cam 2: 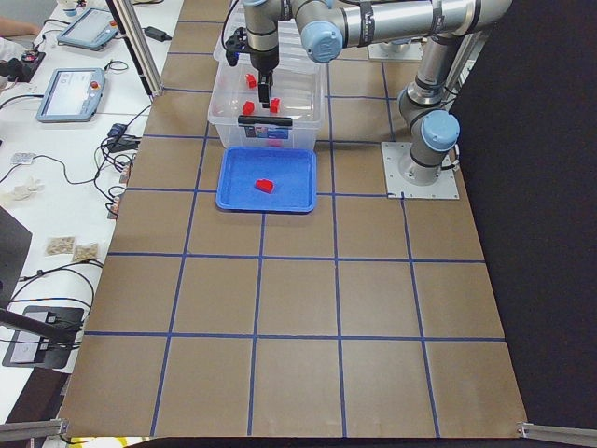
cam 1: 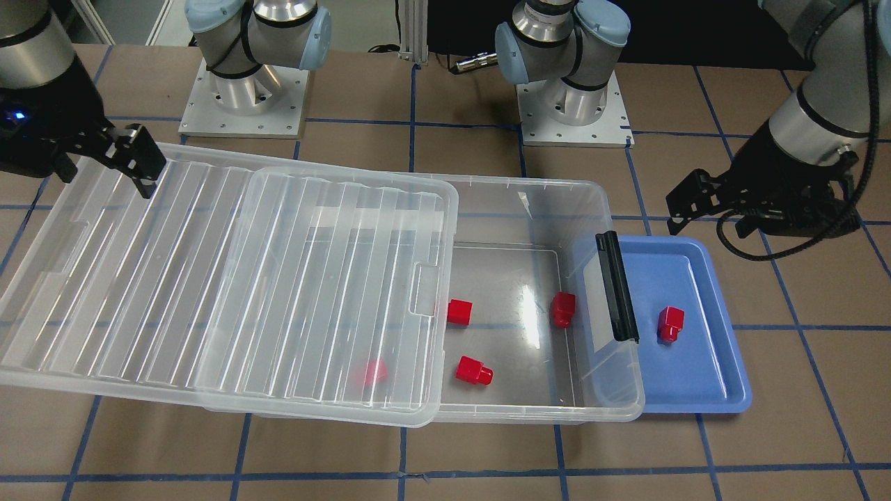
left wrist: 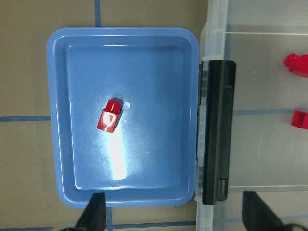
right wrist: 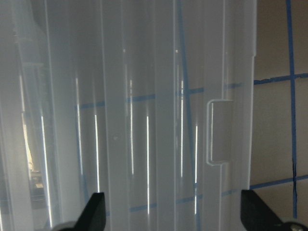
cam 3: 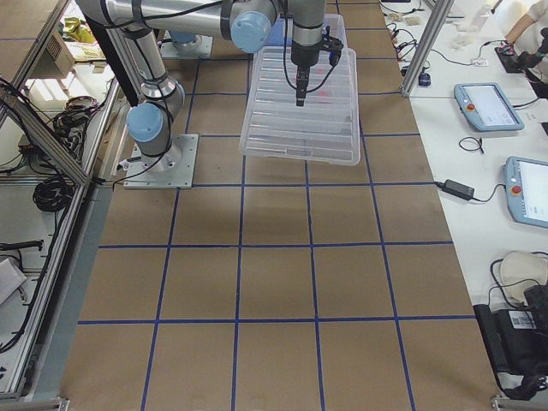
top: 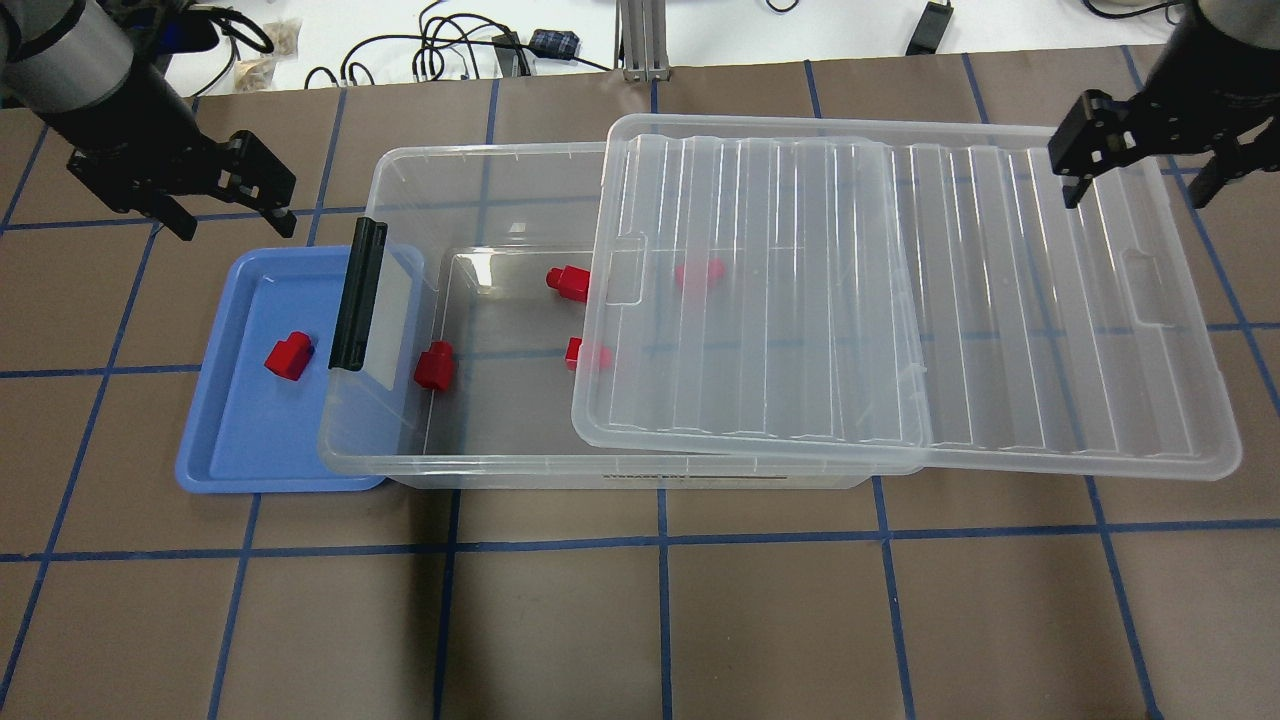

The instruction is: Place red block in blue tray from box

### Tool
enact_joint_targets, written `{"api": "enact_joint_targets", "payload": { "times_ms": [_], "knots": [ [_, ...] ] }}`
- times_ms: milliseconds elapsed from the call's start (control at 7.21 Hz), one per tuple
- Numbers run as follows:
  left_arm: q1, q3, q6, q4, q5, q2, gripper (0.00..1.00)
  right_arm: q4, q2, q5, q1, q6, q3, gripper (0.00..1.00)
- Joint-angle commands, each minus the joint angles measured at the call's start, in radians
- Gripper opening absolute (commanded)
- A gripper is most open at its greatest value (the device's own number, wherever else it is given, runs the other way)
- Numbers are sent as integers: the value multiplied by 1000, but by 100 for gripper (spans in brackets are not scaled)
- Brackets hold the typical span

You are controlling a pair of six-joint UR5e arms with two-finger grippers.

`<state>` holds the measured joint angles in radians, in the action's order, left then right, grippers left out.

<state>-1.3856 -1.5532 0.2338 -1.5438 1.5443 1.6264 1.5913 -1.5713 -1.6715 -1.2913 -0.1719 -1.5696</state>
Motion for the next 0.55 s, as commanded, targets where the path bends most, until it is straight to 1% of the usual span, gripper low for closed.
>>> {"api": "enact_joint_targets", "payload": {
  "times_ms": [0, 139, 277, 416],
  "knots": [
    [-99, -14, -141, 5, -1, 9, 100, 7, 1, 9, 160, -199, -15, 99],
    [-127, -34, -143, 5, -1, -8, 100, 16, 2, 13, 217, -280, -30, 97],
    [-136, -50, -148, -1, -3, -23, 100, 18, 7, 18, 298, -357, -55, 96],
    [-139, -67, -148, -9, -3, -49, 100, 44, 13, 24, 367, -363, -88, 95]
  ]
}}
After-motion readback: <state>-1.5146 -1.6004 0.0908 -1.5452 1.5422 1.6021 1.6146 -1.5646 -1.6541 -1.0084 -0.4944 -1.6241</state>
